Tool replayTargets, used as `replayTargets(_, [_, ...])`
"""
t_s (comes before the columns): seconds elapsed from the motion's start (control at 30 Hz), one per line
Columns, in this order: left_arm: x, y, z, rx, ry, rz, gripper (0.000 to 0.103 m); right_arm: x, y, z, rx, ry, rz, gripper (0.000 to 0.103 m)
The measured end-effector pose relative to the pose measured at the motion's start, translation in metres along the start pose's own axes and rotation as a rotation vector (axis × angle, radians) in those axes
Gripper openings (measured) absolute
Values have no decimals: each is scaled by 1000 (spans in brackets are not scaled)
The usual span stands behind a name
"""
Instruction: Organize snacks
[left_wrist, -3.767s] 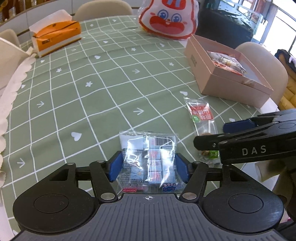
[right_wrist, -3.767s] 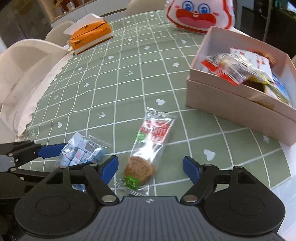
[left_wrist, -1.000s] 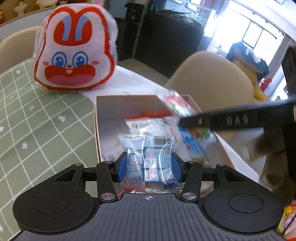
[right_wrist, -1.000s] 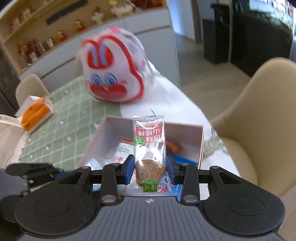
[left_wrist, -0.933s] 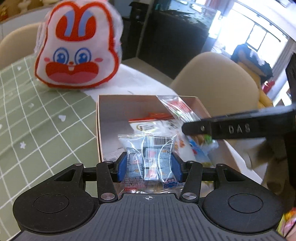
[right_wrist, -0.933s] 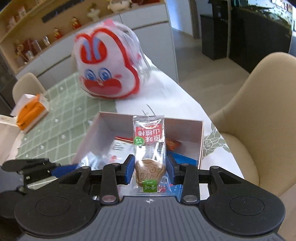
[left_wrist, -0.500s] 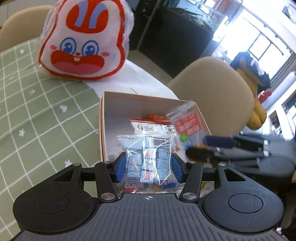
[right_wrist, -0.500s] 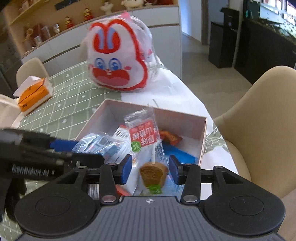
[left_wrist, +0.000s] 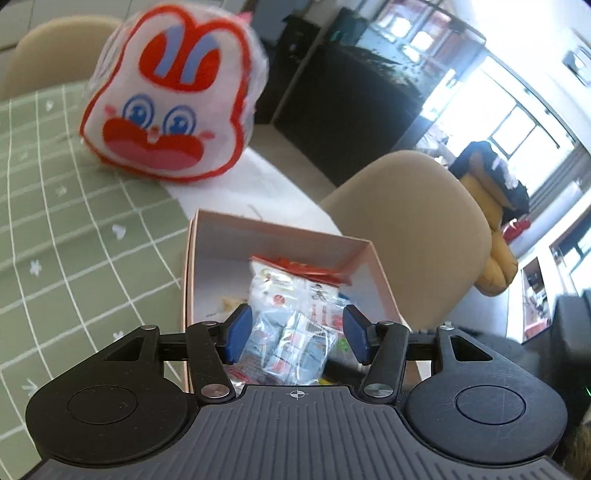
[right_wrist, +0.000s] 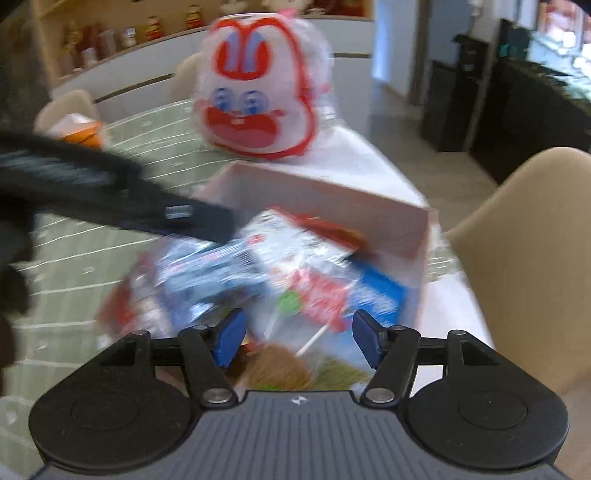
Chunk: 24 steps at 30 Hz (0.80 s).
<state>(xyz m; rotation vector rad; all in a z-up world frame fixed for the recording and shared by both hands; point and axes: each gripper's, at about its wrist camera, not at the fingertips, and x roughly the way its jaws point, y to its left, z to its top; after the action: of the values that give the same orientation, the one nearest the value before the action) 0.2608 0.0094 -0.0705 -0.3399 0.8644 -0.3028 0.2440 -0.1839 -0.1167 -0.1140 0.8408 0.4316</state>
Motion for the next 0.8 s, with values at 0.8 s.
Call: replayTargets(0.8, [-21,-35,-56,87,-33,158,37,-113,-21,-62,173,-144,32,63])
